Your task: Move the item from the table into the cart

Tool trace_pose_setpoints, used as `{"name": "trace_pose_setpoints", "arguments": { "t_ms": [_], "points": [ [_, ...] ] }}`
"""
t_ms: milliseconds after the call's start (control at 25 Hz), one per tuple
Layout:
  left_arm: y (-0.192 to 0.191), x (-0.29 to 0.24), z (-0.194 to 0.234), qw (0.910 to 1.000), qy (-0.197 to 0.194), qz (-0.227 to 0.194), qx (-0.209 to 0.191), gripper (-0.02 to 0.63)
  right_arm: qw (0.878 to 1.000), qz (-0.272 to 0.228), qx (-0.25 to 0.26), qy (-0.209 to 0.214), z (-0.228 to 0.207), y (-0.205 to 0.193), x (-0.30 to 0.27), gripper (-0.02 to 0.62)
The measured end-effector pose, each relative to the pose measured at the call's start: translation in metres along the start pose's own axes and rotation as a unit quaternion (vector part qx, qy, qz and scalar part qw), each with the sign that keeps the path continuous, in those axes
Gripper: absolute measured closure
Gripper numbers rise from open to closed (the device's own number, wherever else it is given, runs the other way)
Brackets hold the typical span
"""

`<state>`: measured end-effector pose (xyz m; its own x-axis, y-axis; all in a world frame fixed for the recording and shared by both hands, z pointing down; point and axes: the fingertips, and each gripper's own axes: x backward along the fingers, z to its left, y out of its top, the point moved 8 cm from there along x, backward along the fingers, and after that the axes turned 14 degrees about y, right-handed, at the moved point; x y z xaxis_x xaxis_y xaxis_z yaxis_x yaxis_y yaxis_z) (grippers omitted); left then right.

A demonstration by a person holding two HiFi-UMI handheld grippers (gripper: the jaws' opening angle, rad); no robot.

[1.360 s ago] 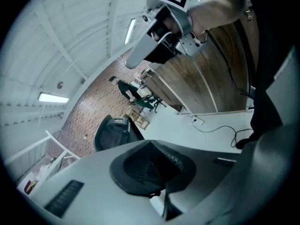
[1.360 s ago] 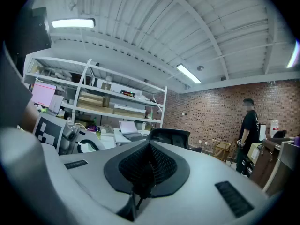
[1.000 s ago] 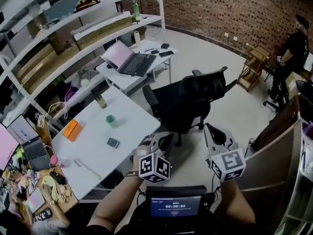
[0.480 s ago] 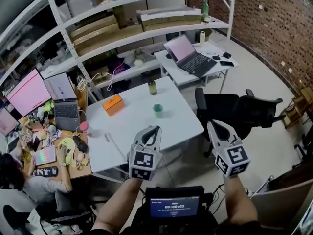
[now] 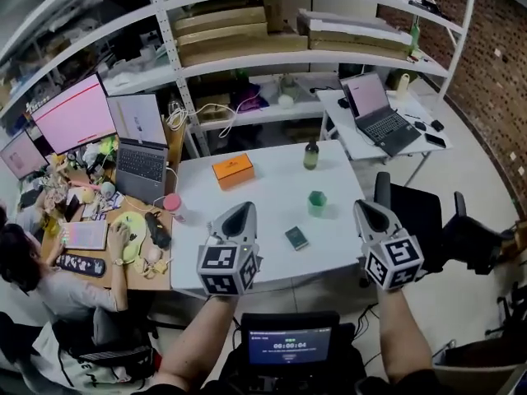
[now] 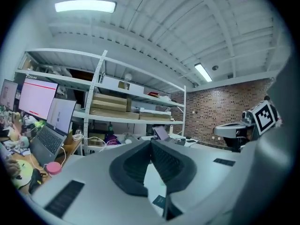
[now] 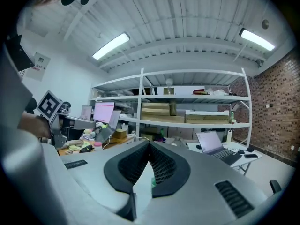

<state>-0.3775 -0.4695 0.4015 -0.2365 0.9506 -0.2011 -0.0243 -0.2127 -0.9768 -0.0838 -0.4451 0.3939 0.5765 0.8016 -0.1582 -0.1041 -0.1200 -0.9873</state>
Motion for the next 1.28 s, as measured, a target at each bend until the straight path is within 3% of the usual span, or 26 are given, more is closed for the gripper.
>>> {"name": "trace_pose_setpoints", "arguments": {
  "t_ms": [120, 240, 360, 520, 600, 640, 840, 1000, 1040, 1160, 1240, 1280],
  "points": [
    [-0.005, -0.028, 0.019, 0.9996, 0.019, 0.019, 0.004, 0.583, 0.999, 0.032, 0.004, 0.028, -0.015, -0.005, -0.044, 0.532],
    [-0.012, -0.059, 0.028, 0.9984, 0.041, 0.034, 0.019, 0.532, 0.995, 0.072, 0.016, 0.063, -0.037, -0.021, -0.084, 0.531],
    [-0.02, -0.093, 0.028, 0.9961, 0.061, 0.054, 0.032, 0.497, 0.987, 0.12, 0.008, 0.107, -0.065, -0.047, -0.126, 0.397],
    [-0.042, -0.138, 0.014, 0.9903, 0.077, 0.102, 0.055, 0.48, 0.964, 0.206, 0.012, 0.164, -0.099, -0.098, -0.166, 0.397],
    [-0.052, -0.159, 0.007, 0.9865, 0.091, 0.121, 0.062, 0.479, 0.95, 0.247, 0.027, 0.192, -0.113, -0.12, -0.185, 0.328],
    [-0.057, -0.17, 0.005, 0.9843, 0.101, 0.13, 0.065, 0.479, 0.942, 0.262, 0.032, 0.205, -0.119, -0.13, -0.194, 0.325],
    [-0.089, -0.223, 0.006, 0.9726, 0.149, 0.163, 0.072, 0.478, 0.909, 0.328, 0.069, 0.25, -0.144, -0.172, -0.246, 0.325],
    [-0.116, -0.261, 0.019, 0.9692, 0.137, 0.193, 0.068, 0.469, 0.871, 0.398, 0.102, 0.27, -0.15, -0.205, -0.284, 0.336],
    [-0.122, -0.269, 0.024, 0.9681, 0.132, 0.201, 0.069, 0.469, 0.864, 0.412, 0.102, 0.27, -0.149, -0.211, -0.291, 0.376],
    [-0.135, -0.286, 0.033, 0.9655, 0.124, 0.216, 0.077, 0.469, 0.853, 0.435, 0.127, 0.259, -0.151, -0.223, -0.308, 0.385],
    [-0.142, -0.292, 0.034, 0.9645, 0.115, 0.224, 0.079, 0.47, 0.848, 0.442, 0.158, 0.247, -0.153, -0.224, -0.318, 0.512],
    [-0.145, -0.294, 0.034, 0.9642, 0.109, 0.228, 0.079, 0.471, 0.843, 0.449, 0.168, 0.245, -0.153, -0.225, -0.323, 0.518]
  ]
}}
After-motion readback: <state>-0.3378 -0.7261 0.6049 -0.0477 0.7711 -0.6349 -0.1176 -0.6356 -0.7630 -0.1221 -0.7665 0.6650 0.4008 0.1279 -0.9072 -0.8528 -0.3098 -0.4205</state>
